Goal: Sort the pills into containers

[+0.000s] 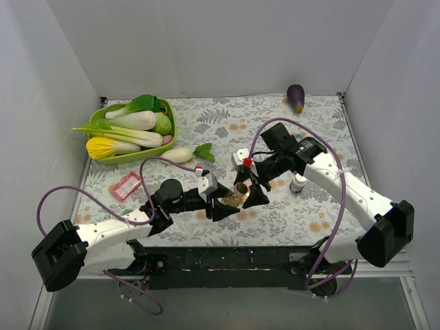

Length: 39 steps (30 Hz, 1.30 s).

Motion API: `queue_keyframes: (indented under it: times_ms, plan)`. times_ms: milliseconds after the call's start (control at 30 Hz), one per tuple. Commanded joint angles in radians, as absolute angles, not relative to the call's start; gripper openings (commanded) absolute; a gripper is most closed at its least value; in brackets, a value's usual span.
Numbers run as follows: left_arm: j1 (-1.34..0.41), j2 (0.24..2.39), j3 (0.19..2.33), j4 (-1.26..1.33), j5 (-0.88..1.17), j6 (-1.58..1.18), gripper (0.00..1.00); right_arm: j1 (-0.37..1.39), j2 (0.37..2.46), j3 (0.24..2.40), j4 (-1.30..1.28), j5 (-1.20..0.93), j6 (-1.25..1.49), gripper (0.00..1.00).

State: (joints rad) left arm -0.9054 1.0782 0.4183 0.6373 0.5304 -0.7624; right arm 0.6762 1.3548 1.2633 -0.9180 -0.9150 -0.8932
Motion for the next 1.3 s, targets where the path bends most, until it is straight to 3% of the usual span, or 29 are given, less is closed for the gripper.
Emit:
queue_keyframes:
  times_ms: [0,300,533,733,1033,1133,1267]
  plan:
    - [-0.908,1.036,0.4,0.669,0.52,-0.77,0.0,0.664,1.31,1.282,-0.957,-0.933,-0.955,0.87]
    - [-0.908,0.985,0.367,0.649,0.526,-0.785,0.0,0.598,1.266,1.287,-1.048,-0.933,-1.078,0.92]
    - [-0.908,0.983,0.359,0.62,0.554,-0.787,0.0,0.572,1.272,1.425,-1.123,-0.926,-1.19,0.91]
    - [-0.908,1.005,0.38,0.607,0.566,-0.784,0.0,0.616,1.387,1.558,-1.307,-1.008,-1.321,0.86]
    - [-0.908,1.025,0.4,0.612,0.574,-0.782,0.0,0.718,1.393,1.519,-1.25,-0.945,-1.272,0.81]
    - [-0.908,1.035,0.403,0.614,0.58,-0.781,0.0,0.73,1.391,1.508,-1.223,-0.931,-1.244,0.78]
    - [-0.908,1.04,0.407,0.614,0.575,-0.781,0.0,0.744,1.397,1.499,-1.203,-0.911,-1.22,0.65]
